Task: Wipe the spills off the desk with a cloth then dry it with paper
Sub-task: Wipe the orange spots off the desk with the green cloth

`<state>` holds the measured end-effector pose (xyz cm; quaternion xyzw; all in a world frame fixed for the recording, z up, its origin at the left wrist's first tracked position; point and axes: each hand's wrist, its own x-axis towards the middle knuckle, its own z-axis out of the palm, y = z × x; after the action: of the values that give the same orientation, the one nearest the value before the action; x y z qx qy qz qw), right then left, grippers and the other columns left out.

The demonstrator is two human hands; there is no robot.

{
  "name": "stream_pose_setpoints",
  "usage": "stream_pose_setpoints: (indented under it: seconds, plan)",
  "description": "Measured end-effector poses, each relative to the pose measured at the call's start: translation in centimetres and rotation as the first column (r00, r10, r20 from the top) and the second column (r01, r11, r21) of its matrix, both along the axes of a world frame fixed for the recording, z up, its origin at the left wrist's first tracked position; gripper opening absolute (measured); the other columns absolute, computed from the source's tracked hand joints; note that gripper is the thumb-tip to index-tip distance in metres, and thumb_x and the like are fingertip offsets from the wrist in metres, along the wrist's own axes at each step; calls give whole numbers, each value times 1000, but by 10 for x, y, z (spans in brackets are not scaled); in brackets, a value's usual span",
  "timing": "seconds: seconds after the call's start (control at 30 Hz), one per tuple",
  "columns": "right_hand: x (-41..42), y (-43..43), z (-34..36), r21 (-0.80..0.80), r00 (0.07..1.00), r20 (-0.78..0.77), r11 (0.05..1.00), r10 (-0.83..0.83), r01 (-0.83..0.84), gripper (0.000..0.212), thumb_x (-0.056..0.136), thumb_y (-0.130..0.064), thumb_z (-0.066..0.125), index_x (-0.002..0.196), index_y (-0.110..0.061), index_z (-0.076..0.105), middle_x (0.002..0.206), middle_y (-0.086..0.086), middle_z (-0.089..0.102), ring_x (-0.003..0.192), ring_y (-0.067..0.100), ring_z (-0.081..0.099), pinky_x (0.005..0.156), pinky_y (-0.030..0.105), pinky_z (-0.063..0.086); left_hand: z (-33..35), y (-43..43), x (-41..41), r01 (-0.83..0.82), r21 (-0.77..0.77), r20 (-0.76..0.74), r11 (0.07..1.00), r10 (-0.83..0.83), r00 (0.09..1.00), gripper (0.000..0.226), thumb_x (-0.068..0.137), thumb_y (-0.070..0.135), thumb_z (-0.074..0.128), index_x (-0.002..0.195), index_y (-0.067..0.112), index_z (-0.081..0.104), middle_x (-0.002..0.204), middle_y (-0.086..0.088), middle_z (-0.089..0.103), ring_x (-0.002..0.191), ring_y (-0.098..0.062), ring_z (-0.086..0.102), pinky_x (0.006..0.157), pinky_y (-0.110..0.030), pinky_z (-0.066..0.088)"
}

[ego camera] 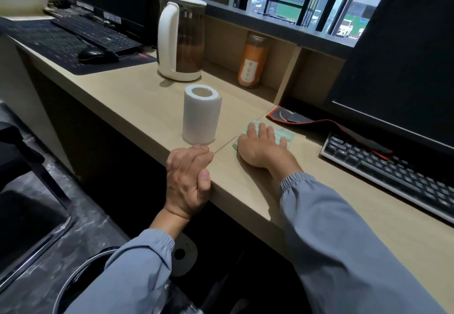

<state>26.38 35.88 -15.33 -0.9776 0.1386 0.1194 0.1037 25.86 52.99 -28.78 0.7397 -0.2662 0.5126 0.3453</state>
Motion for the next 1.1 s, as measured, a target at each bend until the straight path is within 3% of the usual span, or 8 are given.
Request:
stream_pose_setpoints:
  seconds: [0.2,0.37,0.73,0.87,0.93,1.0,1.1]
  plan:
    - [-44,56,-7,32,999,30,999,-29,28,64,105,-39,9,161,-19,-12,167,5,-24,153,25,-25,119,57,-17,7,5,-10,58,-6,-105,998,-59,993,48,103,29,33,112,-1,69,113,-15,72,112,-32,62,100,-48,41]
    - [-73,79,-9,47,999,51,999,2,-4,64,106,-40,9,161,-17,-13,167,7,-24,152,25,-26,119,58,-17,13,12,-22,174,-88,-229,981,-190,955,55,99,30,29,120,-3,67,117,-14,70,108,-24,56,98,-49,45]
    - [-138,46,-18,-95,987,117,990,113,-102,69,105,-55,5,162,-20,-10,169,7,-17,155,24,-18,124,52,-6,14,18,-25,284,-191,-278,940,-329,903,54,100,30,29,126,0,66,123,-7,67,110,-27,58,93,-56,52]
    - [-146,24,-6,-289,949,61,915,310,-280,80,101,-68,15,163,-21,-5,170,10,-6,157,26,-5,122,51,8,10,21,-21,294,-150,-272,944,-325,906,54,100,29,29,127,0,66,122,-8,68,108,-28,59,93,-55,50]
    - [-144,15,-2,-342,927,39,877,373,-338,83,98,-73,19,162,-24,-3,171,9,0,157,25,-1,123,50,6,9,20,-20,284,-142,-271,948,-313,910,53,99,28,30,127,0,66,121,-10,68,107,-29,59,93,-55,50]
    - [-138,19,-7,-361,924,46,868,380,-340,85,99,-70,25,162,-20,-4,170,13,-2,157,29,-4,124,52,-1,9,16,-21,268,-154,-261,951,-301,917,52,99,26,30,125,-1,66,119,-12,68,104,-30,58,92,-55,50]
    - [-123,41,-24,-363,933,103,886,346,-288,84,103,-57,36,161,-11,-3,168,21,-4,155,39,-6,123,58,1,8,15,-20,268,-169,-246,948,-304,920,52,99,25,30,124,-2,66,119,-13,68,104,-31,58,91,-55,50]
